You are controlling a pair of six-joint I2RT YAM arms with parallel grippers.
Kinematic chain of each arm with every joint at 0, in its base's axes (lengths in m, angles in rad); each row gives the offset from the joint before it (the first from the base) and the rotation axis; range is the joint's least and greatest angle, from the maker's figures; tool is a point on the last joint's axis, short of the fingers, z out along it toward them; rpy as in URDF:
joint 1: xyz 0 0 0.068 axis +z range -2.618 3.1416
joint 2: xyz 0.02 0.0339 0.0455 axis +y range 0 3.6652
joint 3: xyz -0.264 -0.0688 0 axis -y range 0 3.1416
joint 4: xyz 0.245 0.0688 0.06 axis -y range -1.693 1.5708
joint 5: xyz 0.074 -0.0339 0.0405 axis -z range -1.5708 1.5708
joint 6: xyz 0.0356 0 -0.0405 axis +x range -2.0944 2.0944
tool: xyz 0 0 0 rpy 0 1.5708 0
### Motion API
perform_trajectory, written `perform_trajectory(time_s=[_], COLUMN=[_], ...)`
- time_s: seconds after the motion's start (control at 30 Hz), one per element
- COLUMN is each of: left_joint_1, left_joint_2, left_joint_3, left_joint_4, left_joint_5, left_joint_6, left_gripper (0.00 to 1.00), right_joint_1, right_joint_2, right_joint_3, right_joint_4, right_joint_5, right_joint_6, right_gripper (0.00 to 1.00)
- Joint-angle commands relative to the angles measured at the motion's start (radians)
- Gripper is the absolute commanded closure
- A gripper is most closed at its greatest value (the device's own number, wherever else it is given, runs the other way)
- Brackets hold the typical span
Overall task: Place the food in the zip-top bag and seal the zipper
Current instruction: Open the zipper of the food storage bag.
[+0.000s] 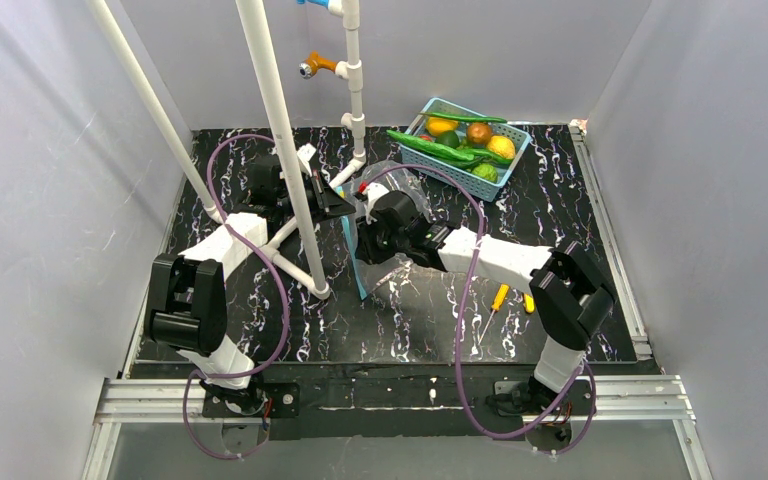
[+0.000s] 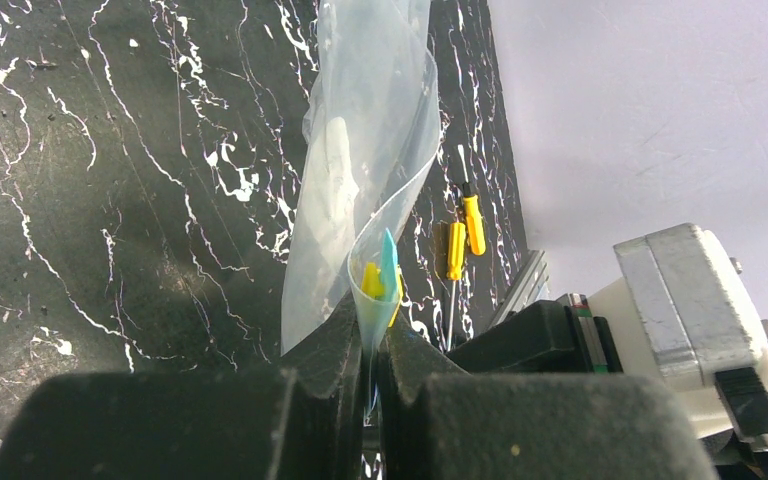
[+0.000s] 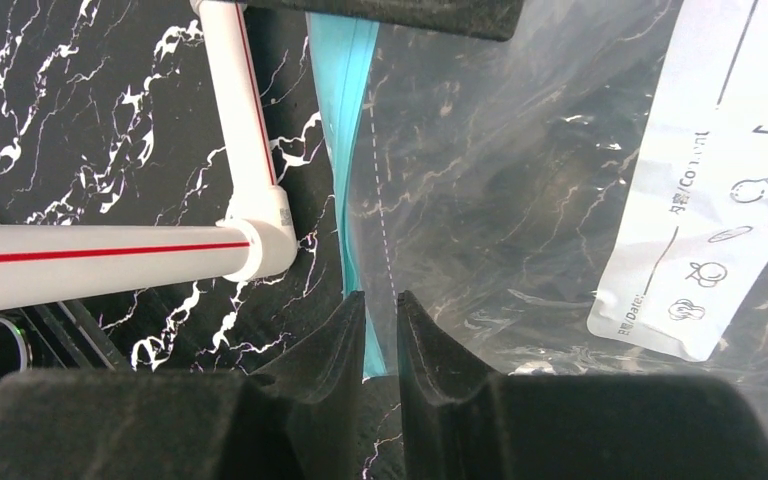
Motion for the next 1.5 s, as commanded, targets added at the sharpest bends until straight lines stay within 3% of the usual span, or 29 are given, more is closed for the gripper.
perform_trajectory(time_s=[0.0, 0.63, 0.97, 1.23, 1.33, 1.47], left_joint_1=[-0.001, -0.001, 0.0, 0.003, 0.01, 0.022], left_joint_2=[0.003, 0.005, 0.026, 0.039, 0.033, 0.05], left_joint_3=[0.03, 0.027, 0.01, 0.0, 0.022, 0.008], left_joint_4=[0.0, 0.013, 0.053, 0.095, 0.016, 0.1], left_joint_5=[0.03, 0.04, 0.052, 0.075, 0.044, 0.089], left_joint_6=[0.001, -0.013, -0.077, -0.118, -0.06, -0.132], left_gripper=[1.0, 1.0, 1.0, 1.0, 1.0, 1.0], right_joint_1=[0.002, 0.002, 0.047, 0.077, 0.067, 0.064], right_joint_2=[-0.045, 0.007, 0.037, 0.038, -0.033, -0.077], right_joint_3=[0.01, 0.051, 0.038, -0.01, -0.096, -0.095], right_joint_4=[0.039, 0.039, 0.21, 0.342, 0.387, 0.294], right_joint_5=[0.018, -0.016, 0.123, 0.272, 0.214, 0.178], right_joint_6=[-0.005, 0.005, -0.012, -0.048, -0.029, -0.016], right_gripper=[0.75, 0.73, 0.71, 0.77, 0.63, 0.59])
